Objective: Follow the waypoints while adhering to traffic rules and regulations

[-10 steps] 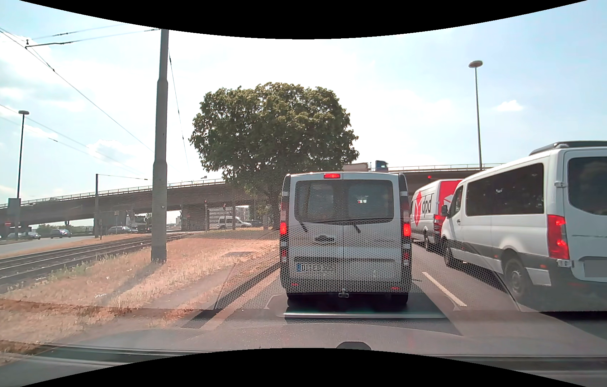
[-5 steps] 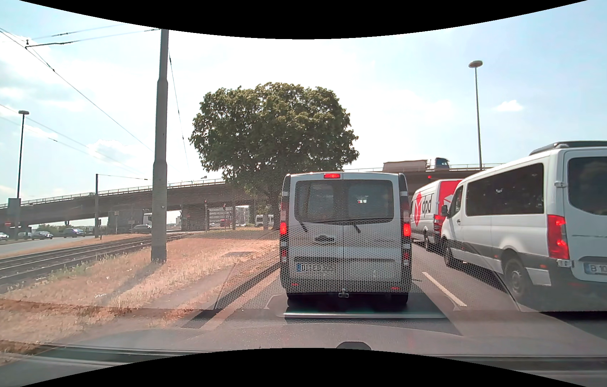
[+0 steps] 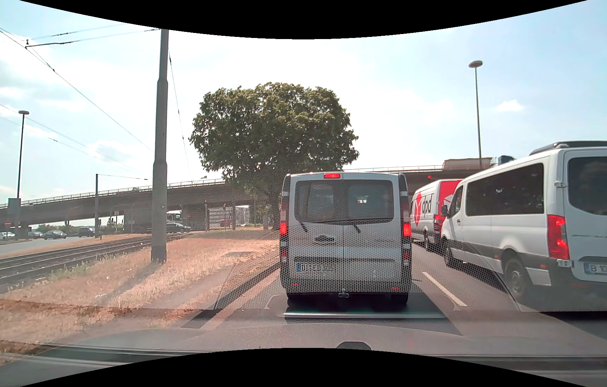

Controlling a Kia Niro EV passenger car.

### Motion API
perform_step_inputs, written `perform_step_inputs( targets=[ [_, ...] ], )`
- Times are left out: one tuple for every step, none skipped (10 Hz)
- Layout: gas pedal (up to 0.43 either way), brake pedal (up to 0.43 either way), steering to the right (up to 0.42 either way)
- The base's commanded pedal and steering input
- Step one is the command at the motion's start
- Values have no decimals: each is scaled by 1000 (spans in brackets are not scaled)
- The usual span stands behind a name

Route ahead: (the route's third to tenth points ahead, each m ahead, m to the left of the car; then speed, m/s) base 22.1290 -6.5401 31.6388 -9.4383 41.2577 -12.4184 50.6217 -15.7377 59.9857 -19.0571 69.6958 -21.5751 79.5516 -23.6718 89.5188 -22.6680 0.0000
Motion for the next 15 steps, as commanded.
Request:
perform_step_inputs(
  targets=[
    [0,396,19],
    [0,396,19],
    [0,396,19],
    [0,402,19],
    [0,396,19],
    [0,390,19],
    [0,372,19],
    [0,354,19],
    [0,341,19],
    [0,341,19],
    [0,341,19],
    [0,329,19],
    [0,317,19],
    [0,311,19],
    [0,311,19]
  ],
)
